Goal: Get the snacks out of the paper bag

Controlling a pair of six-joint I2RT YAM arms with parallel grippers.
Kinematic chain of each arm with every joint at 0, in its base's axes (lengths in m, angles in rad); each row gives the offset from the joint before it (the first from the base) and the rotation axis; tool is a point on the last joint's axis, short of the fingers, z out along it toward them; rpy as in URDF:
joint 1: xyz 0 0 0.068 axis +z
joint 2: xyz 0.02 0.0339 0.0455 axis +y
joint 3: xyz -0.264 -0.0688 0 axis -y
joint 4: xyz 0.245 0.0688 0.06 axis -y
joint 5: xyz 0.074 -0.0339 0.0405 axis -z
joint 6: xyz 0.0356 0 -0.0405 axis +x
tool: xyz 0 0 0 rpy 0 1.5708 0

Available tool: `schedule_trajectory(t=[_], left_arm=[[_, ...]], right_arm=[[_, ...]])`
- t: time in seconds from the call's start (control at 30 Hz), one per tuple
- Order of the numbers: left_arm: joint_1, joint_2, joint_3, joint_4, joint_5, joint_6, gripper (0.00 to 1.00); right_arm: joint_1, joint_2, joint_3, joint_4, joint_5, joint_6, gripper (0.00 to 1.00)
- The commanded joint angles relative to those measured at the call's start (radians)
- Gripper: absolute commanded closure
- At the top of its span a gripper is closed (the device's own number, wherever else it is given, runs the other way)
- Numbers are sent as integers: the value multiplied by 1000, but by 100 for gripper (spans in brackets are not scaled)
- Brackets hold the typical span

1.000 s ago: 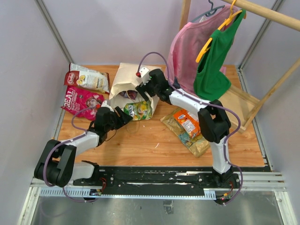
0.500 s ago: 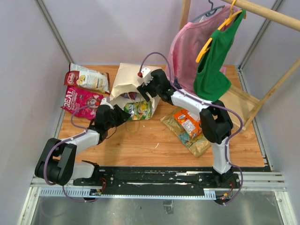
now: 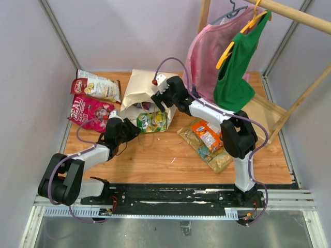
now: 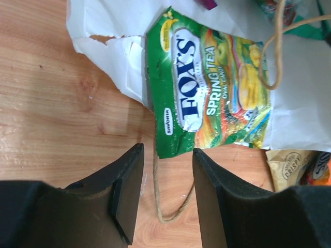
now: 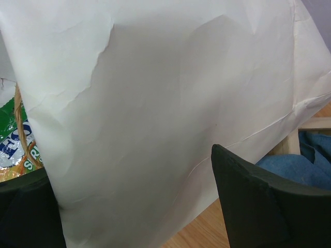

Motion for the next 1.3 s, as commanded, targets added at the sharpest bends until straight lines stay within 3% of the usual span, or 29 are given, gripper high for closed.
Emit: schedule_trajectory(t=[0.0,0.2,0.53,0.77,0.83,1.0,1.27], left_arm=[[5,56,22,33,-10,14,54],[6,141,49,81,20,-6,61],[6,150,63,149,-2,-32,66],[5,192,87,167,10,-41,87],[5,186,92,163,12,-42,98],[5,135,105,131,9,-30,99],[5,-44,128,25,-13,2,99]], right_arm=[[-19,-43,-13,37,-11,18,12],[-20,-44,-16,39,-11,18,12],[-20,-38,-12,48,-27,26,12],[-24,-43,-19,49,-26,24,12],[-28,-44,-22,48,-27,27,12],[-28,-98,-50,58,-50,30,1],[-47,-199,-36,-47,-104,84,2]])
